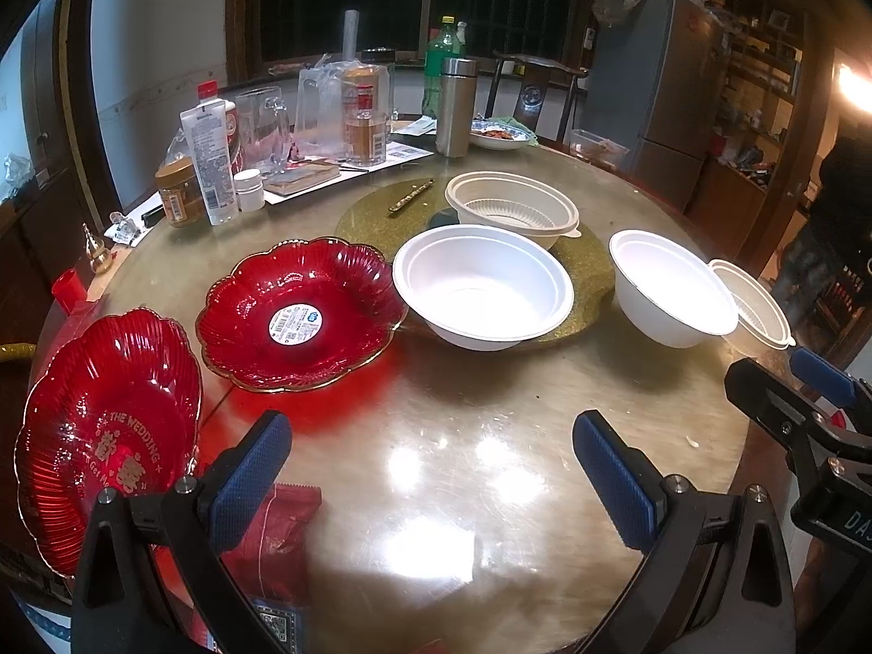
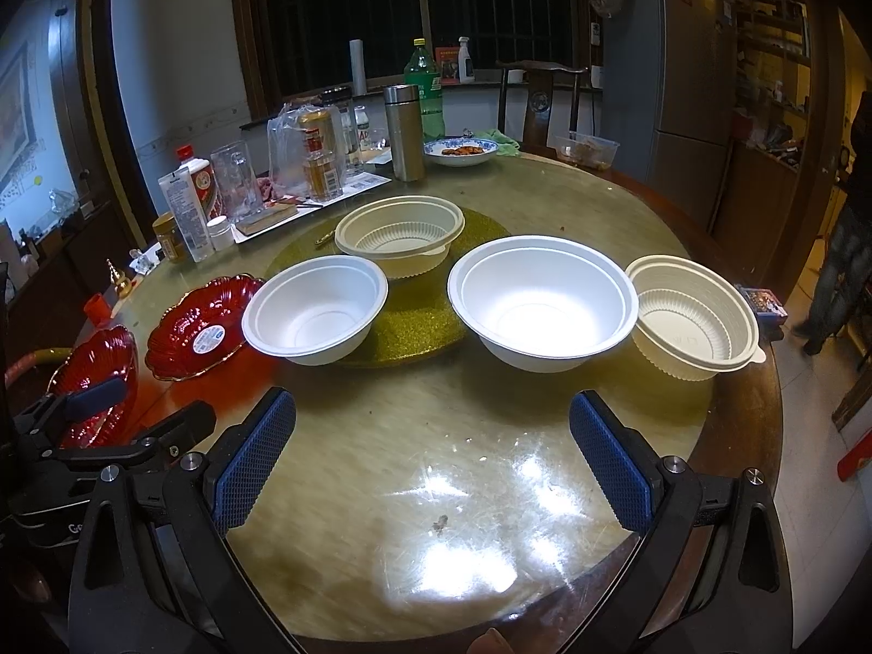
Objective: Organize plates and bowls
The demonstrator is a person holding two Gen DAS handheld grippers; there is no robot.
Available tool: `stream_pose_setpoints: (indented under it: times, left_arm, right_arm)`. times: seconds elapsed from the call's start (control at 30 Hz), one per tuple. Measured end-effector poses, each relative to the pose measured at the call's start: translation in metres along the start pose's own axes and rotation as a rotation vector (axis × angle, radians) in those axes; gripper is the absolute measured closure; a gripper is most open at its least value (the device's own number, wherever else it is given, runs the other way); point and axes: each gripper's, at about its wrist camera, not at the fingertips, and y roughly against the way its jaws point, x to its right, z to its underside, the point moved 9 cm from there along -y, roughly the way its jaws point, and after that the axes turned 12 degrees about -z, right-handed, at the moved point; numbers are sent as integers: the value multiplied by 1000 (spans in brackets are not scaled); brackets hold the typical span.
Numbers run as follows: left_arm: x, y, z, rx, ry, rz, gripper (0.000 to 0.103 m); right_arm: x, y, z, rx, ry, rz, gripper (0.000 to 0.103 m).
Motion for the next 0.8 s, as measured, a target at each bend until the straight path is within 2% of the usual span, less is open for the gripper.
stream_pose_setpoints:
  times: [0.47,0.57,0.67,0.8]
  left_arm:
    - [1,7,2,11,-1,6,0]
    - [-2,13,2,10,-2,22,0]
    - [-18,32,-1,40,26,41,0]
    - [-72,61,-7,114,129,46,0]
  right_arm:
    - [-6,-2,-2,8,-3,-12,1]
    - [-10,3,-3,13,-12,-40,1]
    - [-26,1,-7,23,-30,-125,1]
    - [-62,-17,-12,-30,-86,-322,1]
